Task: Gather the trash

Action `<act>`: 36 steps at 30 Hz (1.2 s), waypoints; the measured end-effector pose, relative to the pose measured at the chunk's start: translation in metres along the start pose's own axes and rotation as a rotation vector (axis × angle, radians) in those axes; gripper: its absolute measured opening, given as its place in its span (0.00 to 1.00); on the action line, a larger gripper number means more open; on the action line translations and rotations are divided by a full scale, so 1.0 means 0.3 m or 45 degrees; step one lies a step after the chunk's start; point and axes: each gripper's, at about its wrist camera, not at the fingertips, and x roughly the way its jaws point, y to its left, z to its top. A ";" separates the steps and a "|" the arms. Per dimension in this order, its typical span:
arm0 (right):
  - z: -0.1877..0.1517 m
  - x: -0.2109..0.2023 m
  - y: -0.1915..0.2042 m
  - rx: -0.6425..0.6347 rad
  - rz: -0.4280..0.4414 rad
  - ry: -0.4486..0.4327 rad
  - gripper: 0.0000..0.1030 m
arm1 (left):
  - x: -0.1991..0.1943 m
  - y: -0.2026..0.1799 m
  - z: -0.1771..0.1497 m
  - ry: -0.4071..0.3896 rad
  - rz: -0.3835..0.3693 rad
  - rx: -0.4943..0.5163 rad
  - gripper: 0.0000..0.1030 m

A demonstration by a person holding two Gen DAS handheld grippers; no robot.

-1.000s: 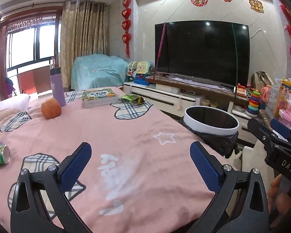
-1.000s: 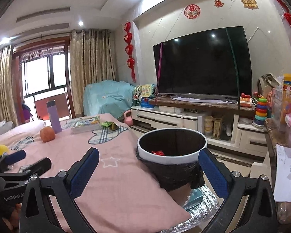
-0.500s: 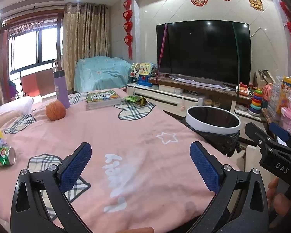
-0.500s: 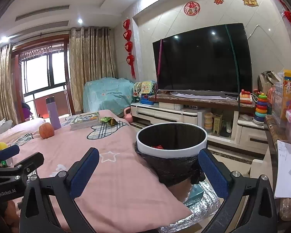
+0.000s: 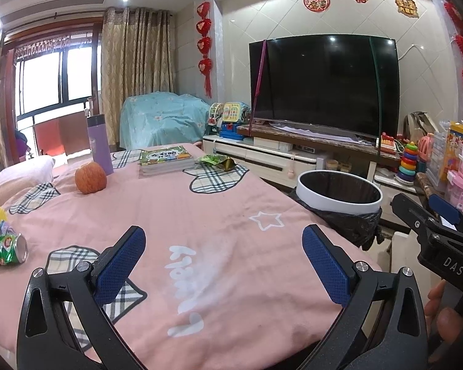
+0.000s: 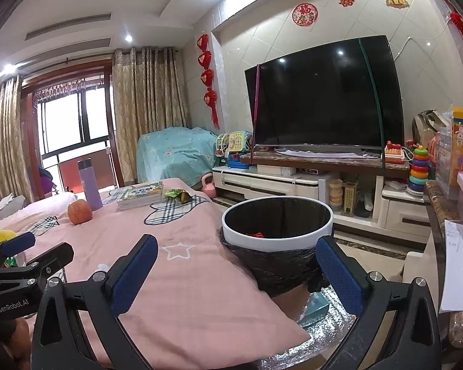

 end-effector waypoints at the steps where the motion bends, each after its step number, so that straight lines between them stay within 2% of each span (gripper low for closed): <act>1: 0.000 -0.001 0.000 0.000 0.002 -0.001 1.00 | 0.000 0.000 0.001 -0.002 0.001 0.000 1.00; 36: 0.011 -0.016 0.008 0.013 0.022 -0.021 1.00 | -0.008 0.002 0.007 -0.006 -0.011 -0.001 1.00</act>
